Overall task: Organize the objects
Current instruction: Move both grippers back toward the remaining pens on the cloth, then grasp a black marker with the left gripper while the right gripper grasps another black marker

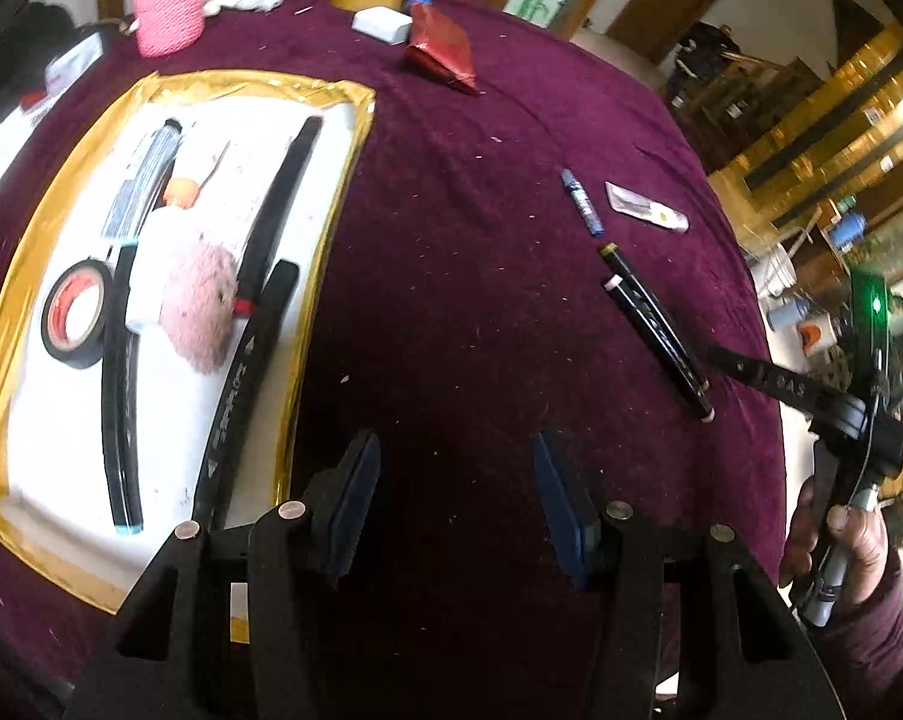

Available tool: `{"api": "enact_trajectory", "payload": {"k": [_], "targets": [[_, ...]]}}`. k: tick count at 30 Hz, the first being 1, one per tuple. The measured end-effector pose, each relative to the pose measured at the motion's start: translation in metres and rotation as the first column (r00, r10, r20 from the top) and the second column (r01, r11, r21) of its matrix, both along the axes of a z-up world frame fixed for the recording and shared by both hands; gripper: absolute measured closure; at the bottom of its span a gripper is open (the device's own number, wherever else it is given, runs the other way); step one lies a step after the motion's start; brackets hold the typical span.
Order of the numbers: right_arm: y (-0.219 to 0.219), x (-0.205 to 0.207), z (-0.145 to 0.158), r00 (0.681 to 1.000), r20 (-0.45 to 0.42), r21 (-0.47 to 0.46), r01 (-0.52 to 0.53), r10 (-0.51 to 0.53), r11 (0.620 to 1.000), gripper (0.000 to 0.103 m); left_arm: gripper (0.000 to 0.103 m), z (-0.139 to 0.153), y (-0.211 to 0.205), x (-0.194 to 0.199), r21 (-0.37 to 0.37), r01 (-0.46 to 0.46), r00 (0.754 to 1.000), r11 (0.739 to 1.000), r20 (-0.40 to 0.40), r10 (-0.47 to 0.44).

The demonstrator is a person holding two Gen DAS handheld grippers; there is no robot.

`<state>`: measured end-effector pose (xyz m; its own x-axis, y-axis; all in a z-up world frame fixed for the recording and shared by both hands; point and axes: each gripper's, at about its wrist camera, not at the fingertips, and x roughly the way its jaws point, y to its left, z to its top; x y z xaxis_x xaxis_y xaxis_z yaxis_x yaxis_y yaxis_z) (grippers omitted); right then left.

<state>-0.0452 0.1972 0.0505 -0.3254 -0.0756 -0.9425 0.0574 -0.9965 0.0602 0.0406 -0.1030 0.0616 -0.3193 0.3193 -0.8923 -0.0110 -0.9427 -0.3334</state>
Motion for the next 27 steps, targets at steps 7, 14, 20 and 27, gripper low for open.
{"api": "enact_trajectory", "payload": {"k": [7, 14, 20, 27], "targets": [[-0.018, -0.003, -0.005, 0.977, 0.048, -0.244, -0.191, 0.209, 0.951, 0.069, 0.056, -0.007, 0.006, 0.001, -0.001, -0.046, 0.999, 0.999, 0.022, 0.046], [-0.042, -0.017, -0.012, 0.949, 0.033, -0.193, -0.301, 0.313, 0.934, 0.065, 0.056, -0.013, 0.008, 0.006, -0.010, -0.077, 0.996, 0.997, 0.038, 0.077], [-0.046, -0.022, -0.029, 0.939, 0.090, -0.161, -0.316, 0.333, 0.935, 0.053, 0.056, -0.016, 0.000, 0.009, -0.010, -0.114, 0.992, 0.993, 0.045, 0.115], [-0.061, -0.010, -0.040, 0.913, 0.223, -0.362, -0.248, 0.342, 0.899, 0.052, 0.056, -0.024, 0.002, 0.008, 0.002, -0.118, 0.990, 0.993, 0.072, 0.117]]}}
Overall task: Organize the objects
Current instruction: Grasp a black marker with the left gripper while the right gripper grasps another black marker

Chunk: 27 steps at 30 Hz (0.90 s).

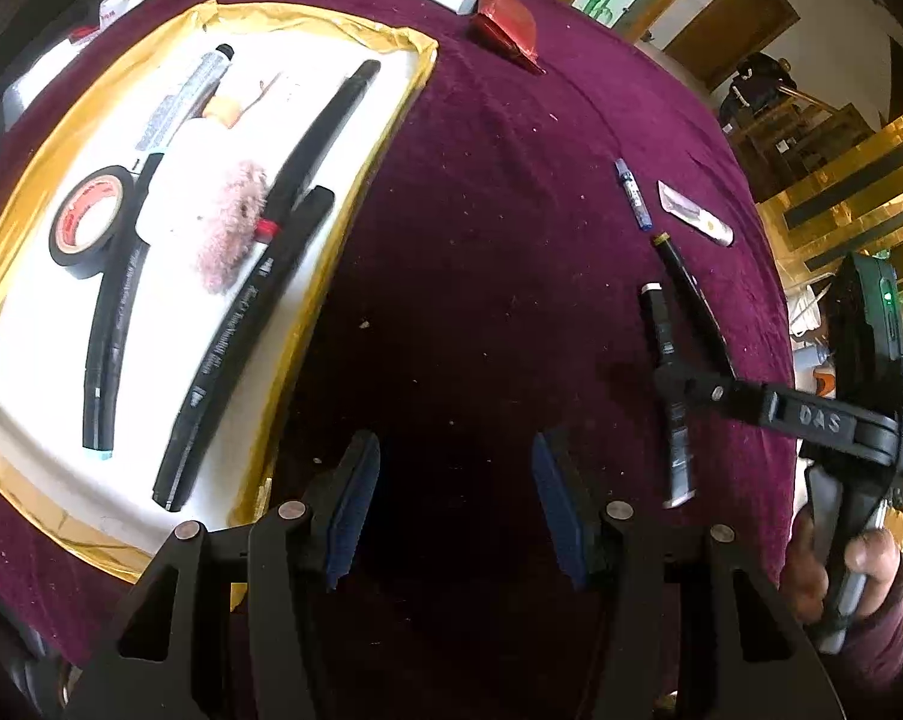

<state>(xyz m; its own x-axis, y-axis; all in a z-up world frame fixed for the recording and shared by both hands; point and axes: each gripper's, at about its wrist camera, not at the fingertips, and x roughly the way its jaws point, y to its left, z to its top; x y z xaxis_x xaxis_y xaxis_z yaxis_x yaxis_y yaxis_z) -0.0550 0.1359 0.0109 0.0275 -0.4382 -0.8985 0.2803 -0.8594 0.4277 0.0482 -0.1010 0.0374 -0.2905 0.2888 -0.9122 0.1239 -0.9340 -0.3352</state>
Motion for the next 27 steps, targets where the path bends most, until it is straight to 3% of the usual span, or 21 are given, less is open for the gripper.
{"api": "enact_trajectory", "payload": {"k": [2, 5, 8, 10, 16, 18, 24, 25, 26, 27], "targets": [[-0.008, 0.002, 0.004, 1.000, 0.006, -0.024, -0.029, 0.029, 0.999, 0.052, 0.056, 0.000, 0.004, 0.000, 0.002, 0.012, 1.000, 1.000, -0.004, -0.012], [0.001, -0.006, 0.023, 0.994, -0.106, 0.018, -0.006, 0.008, 1.000, 0.052, 0.056, -0.001, 0.016, -0.002, 0.007, 0.053, 0.999, 0.999, -0.010, -0.052], [0.016, -0.020, 0.041, 0.970, -0.245, 0.144, 0.032, 0.004, 0.989, 0.052, 0.056, -0.004, 0.037, -0.007, 0.031, 0.116, 0.993, 0.993, -0.008, -0.116], [0.023, -0.029, 0.044, 0.944, -0.328, 0.241, 0.054, 0.028, 0.969, 0.052, 0.056, -0.004, 0.059, -0.012, 0.001, 0.171, 0.985, 0.985, -0.027, -0.171], [0.020, -0.043, 0.021, 0.930, -0.350, 0.326, 0.007, 0.114, 0.945, 0.052, 0.056, -0.014, 0.109, -0.032, -0.140, 0.272, 0.956, 0.952, -0.071, -0.284], [0.019, -0.043, 0.019, 0.921, -0.365, 0.350, 0.002, 0.134, 0.937, 0.053, 0.057, -0.021, 0.119, -0.038, -0.164, 0.287, 0.951, 0.944, -0.066, -0.301], [0.014, -0.048, 0.005, 0.919, -0.367, 0.399, 0.016, 0.144, 0.917, 0.053, 0.057, -0.023, 0.132, -0.040, -0.269, 0.298, 0.925, 0.916, -0.156, -0.346], [0.015, -0.048, 0.005, 0.919, -0.372, 0.384, 0.025, 0.130, 0.923, 0.053, 0.063, -0.025, 0.131, -0.040, -0.280, 0.301, 0.920, 0.912, -0.165, -0.354], [0.016, -0.048, 0.005, 0.920, -0.372, 0.380, 0.028, 0.125, 0.925, 0.054, 0.080, -0.025, 0.130, -0.038, -0.306, 0.300, 0.915, 0.903, -0.175, -0.363], [0.017, -0.048, 0.005, 0.919, -0.375, 0.379, 0.032, 0.121, 0.925, 0.059, 0.088, -0.024, 0.127, -0.038, -0.314, 0.302, 0.913, 0.900, -0.177, -0.369]]}}
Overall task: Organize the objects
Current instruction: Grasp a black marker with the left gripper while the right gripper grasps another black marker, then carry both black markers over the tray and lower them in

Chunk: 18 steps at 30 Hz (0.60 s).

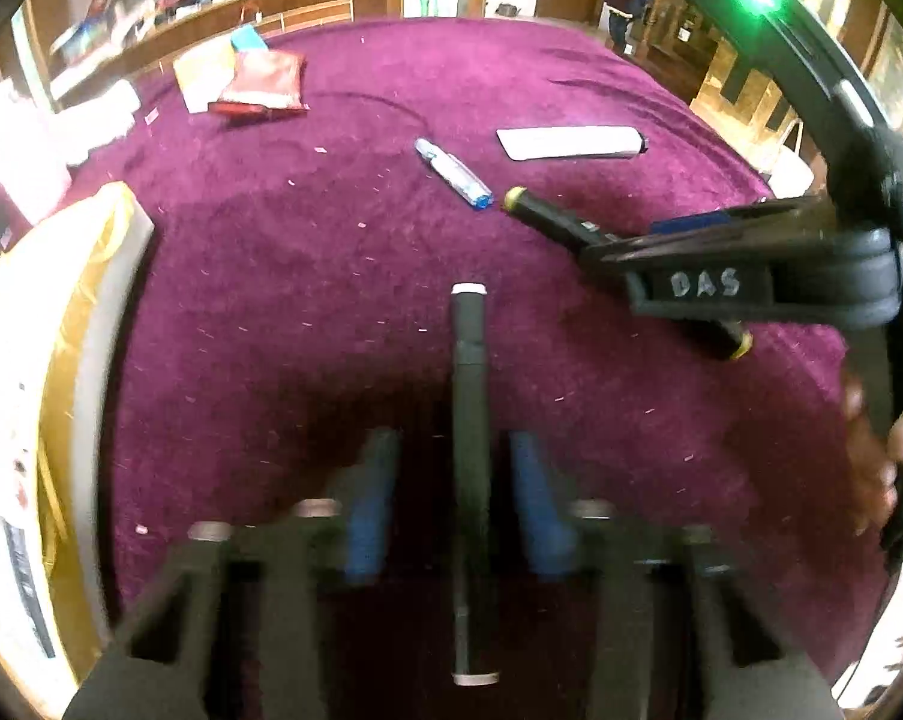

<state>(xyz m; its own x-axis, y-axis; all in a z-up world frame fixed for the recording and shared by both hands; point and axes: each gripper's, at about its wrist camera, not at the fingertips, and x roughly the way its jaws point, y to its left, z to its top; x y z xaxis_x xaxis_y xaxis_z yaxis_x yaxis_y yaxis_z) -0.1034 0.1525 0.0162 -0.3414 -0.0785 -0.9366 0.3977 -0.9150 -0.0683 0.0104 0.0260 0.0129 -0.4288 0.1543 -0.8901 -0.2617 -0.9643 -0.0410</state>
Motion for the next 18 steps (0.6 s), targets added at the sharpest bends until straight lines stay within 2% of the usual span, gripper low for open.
{"api": "enact_trajectory", "payload": {"k": [1, 2, 3, 4, 9, 13, 18], "targets": [[0.000, 0.001, 0.001, 1.000, -0.002, -0.003, 0.001, -0.001, 1.000, 0.065, 0.092, 0.001, -0.006, -0.001, 0.027, -0.006, 1.000, 1.000, 0.014, 0.006], [0.000, 0.001, 0.002, 1.000, 0.000, -0.006, 0.001, -0.001, 1.000, 0.080, 0.092, 0.002, -0.015, -0.003, 0.083, -0.026, 0.999, 0.996, 0.046, 0.022], [0.000, 0.000, 0.002, 1.000, 0.007, -0.007, 0.002, -0.002, 1.000, 0.089, 0.092, 0.002, -0.021, -0.006, 0.117, -0.043, 0.997, 0.992, 0.070, 0.035], [0.001, -0.001, 0.003, 1.000, 0.022, -0.019, 0.006, -0.005, 1.000, 0.091, 0.092, 0.003, -0.024, -0.006, 0.130, -0.053, 0.996, 0.990, 0.077, 0.043], [0.013, -0.004, 0.004, 0.993, 0.099, -0.136, 0.078, -0.065, 0.988, 0.091, 0.092, 0.020, -0.047, 0.006, 0.208, -0.085, 0.995, 0.975, 0.071, 0.072], [0.022, 0.000, 0.009, 0.978, 0.175, -0.249, 0.154, -0.112, 0.956, 0.091, 0.092, 0.039, -0.063, 0.017, 0.255, -0.085, 0.996, 0.963, 0.037, 0.078], [0.018, 0.016, 0.022, 0.969, 0.218, -0.356, 0.189, -0.115, 0.915, 0.091, 0.092, 0.059, -0.092, 0.029, 0.299, -0.091, 0.995, 0.950, -0.003, 0.096]]}}
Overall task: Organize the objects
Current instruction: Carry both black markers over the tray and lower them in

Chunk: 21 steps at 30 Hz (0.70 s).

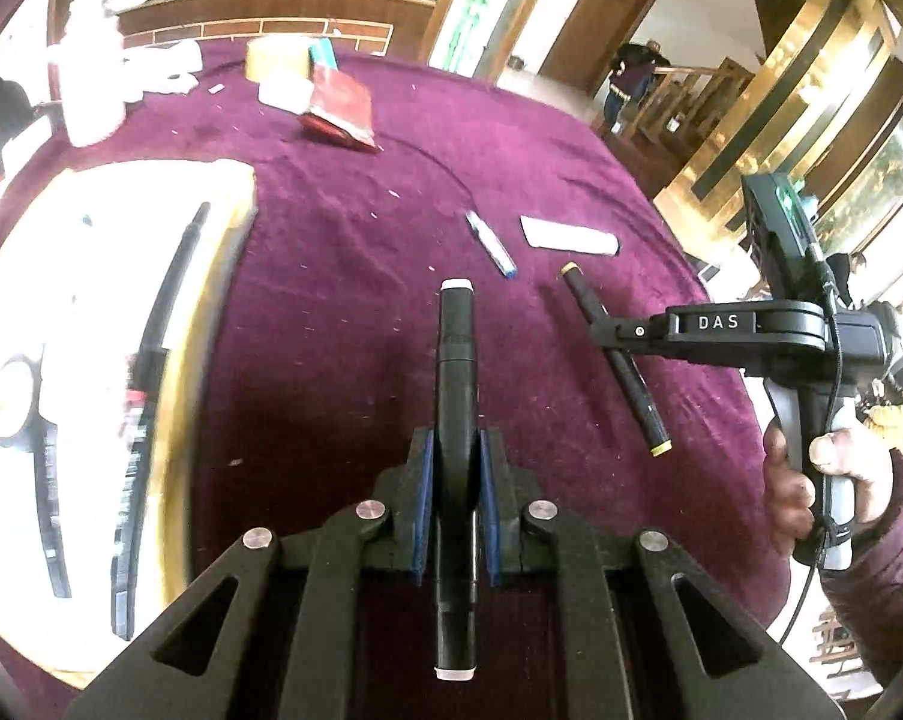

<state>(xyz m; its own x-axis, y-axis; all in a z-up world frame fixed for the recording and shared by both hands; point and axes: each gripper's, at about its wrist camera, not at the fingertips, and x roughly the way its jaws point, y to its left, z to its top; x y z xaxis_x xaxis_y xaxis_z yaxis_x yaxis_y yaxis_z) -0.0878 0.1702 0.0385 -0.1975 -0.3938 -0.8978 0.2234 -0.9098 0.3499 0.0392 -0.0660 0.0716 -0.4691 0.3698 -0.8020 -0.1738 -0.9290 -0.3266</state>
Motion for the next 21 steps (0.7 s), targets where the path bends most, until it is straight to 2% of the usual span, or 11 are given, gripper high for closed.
{"api": "enact_trajectory", "payload": {"k": [7, 13, 21], "targets": [[-0.035, 0.025, 0.020, 1.000, 0.026, -0.109, 0.009, -0.006, 0.994, 0.091, 0.092, 0.010, -0.058, 0.014, 0.011, -0.074, 0.997, 0.997, 0.004, 0.074], [-0.097, 0.045, 0.035, 0.999, 0.027, -0.160, -0.034, 0.039, 0.987, 0.091, 0.092, 0.010, -0.116, 0.021, -0.019, -0.139, 0.990, 0.990, 0.020, 0.140], [-0.173, 0.067, 0.032, 0.995, 0.070, -0.229, -0.053, 0.071, 0.972, 0.090, 0.092, -0.003, -0.183, 0.025, -0.059, -0.186, 0.980, 0.981, 0.063, 0.190]]}}
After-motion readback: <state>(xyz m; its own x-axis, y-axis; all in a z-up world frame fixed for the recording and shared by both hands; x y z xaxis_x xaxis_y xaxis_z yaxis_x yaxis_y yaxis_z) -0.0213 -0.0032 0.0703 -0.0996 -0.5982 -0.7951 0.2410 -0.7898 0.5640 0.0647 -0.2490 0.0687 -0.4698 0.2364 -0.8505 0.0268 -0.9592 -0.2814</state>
